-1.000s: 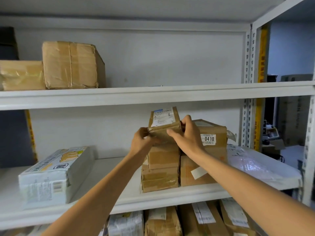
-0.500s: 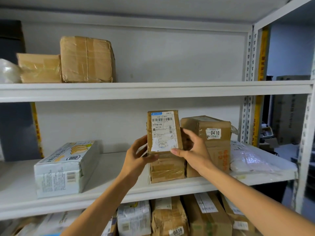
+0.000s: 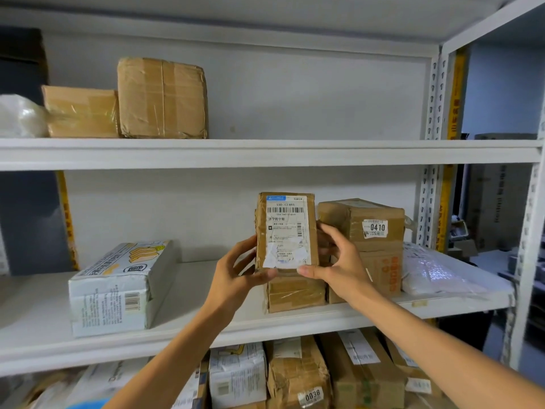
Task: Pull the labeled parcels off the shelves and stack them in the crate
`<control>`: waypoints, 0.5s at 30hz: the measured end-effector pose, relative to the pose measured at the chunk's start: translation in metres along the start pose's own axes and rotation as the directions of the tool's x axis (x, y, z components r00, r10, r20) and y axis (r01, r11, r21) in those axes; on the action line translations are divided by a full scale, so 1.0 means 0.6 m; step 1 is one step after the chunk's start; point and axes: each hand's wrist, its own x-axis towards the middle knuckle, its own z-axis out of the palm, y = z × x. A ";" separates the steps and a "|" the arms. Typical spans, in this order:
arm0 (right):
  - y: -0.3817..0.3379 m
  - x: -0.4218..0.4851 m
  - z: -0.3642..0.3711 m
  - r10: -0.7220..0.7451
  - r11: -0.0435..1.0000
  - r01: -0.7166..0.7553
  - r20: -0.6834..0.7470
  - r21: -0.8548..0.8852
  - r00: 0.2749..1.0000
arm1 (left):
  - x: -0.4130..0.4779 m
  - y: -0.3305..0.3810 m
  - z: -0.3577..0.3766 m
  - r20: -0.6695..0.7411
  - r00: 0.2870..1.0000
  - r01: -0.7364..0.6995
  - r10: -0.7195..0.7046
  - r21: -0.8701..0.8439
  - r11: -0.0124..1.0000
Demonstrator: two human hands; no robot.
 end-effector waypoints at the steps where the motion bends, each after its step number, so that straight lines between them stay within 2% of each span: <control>1: 0.000 0.000 0.002 -0.005 1.000 0.005 0.003 0.005 1.000 | 0.001 0.000 -0.002 -0.002 1.000 0.000 0.000 -0.002 1.000; 7: -0.007 0.002 0.010 -0.033 0.997 0.035 -0.028 0.065 0.999 | 0.006 -0.002 -0.014 -0.008 1.000 0.017 -0.017 -0.021 1.000; 11: -0.007 -0.003 0.014 -0.061 0.998 0.062 -0.009 0.013 0.998 | 0.009 -0.005 -0.019 -0.024 0.999 0.044 -0.047 -0.105 0.993; 15: 0.001 -0.013 0.014 -0.060 0.998 0.060 -0.013 0.007 0.998 | 0.007 -0.009 -0.025 -0.051 0.998 -0.038 0.034 -0.080 0.996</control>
